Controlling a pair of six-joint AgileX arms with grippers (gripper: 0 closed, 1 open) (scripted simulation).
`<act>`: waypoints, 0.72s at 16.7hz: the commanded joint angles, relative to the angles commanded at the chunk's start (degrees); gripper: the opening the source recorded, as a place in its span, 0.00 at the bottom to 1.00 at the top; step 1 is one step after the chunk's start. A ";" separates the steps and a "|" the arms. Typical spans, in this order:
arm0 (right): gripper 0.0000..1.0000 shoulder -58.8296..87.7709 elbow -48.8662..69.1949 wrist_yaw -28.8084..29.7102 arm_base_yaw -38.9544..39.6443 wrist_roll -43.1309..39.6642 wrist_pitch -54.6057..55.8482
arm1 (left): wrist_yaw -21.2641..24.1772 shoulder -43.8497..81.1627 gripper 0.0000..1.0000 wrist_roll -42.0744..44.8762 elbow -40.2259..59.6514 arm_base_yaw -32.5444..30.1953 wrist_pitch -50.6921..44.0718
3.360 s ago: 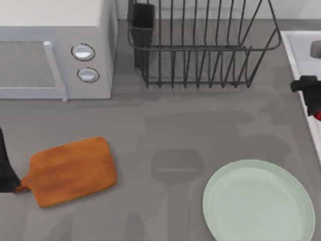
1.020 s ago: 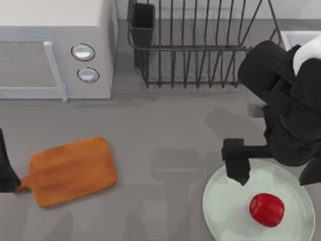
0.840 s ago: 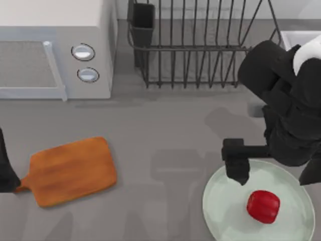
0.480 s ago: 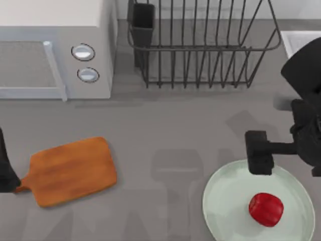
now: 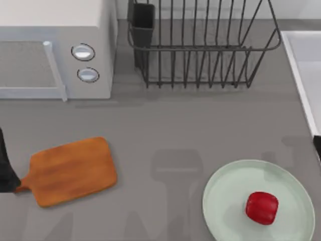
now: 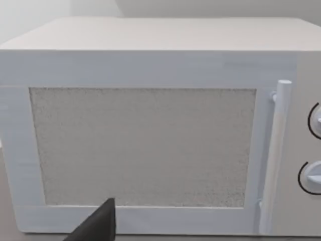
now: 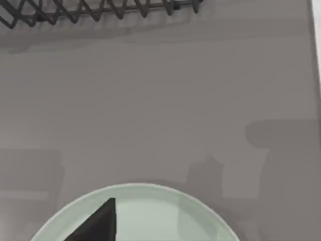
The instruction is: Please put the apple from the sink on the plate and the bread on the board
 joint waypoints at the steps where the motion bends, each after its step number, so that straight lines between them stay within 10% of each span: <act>1: 1.00 -5.72 -4.10 0.00 -2.15 -2.19 4.05 | 0.00 0.00 1.00 0.00 0.00 0.00 0.00; 12: 1.00 -36.86 -30.26 0.00 -16.18 -16.46 29.95 | 0.00 0.00 1.00 0.00 0.00 0.00 0.00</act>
